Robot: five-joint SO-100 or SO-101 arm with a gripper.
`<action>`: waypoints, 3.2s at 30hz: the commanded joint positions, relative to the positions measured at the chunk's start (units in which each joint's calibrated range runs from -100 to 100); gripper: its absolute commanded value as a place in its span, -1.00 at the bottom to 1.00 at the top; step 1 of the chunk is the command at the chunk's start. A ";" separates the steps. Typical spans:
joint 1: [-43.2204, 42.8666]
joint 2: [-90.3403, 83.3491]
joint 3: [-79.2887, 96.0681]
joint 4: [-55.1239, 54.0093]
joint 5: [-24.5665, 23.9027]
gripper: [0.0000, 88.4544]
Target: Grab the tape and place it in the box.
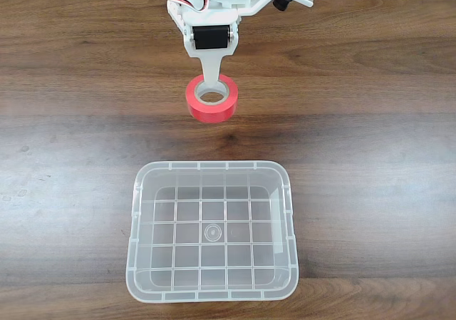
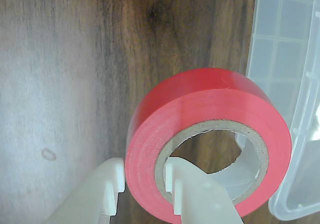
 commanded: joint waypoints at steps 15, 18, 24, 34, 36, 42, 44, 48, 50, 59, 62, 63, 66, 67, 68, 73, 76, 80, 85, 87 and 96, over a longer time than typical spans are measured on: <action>0.52 11.94 -34.66 -0.92 -0.29 -0.87; 0.59 20.87 -42.81 -3.66 -0.29 -0.87; 0.52 36.56 -56.13 -7.94 -0.08 -0.87; 0.59 54.82 -68.83 -9.65 0.19 -0.87; 0.59 56.27 -69.18 -9.65 0.19 -0.87; 0.59 58.52 -69.18 -9.31 0.24 -0.70; 0.59 58.52 -69.18 -9.22 0.24 -0.63; 0.59 58.52 -69.18 -9.22 0.24 -0.62; 0.59 58.44 -69.18 -9.22 0.24 -0.62; 0.66 57.88 -69.18 -8.79 0.24 -0.62; 0.66 57.72 -69.36 -7.85 0.24 -0.62; 0.66 57.24 -69.44 -7.25 0.24 -0.63; 0.66 54.98 -69.53 -5.71 0.24 -0.72; 0.66 53.94 -69.53 -5.28 0.24 -0.78; 0.66 52.89 -69.53 -4.60 0.24 -0.84; 0.66 46.94 -69.53 0.97 -0.03 -0.93; 0.66 43.48 -69.53 5.59 -0.18 -0.93; 0.59 38.09 -69.36 12.95 -0.24 -0.97; 0.52 30.28 -68.39 14.24 -0.18 -0.97; 0.52 26.50 -66.03 14.24 0.08 -0.97; -0.07 1.89 -34.31 14.15 0.19 -0.97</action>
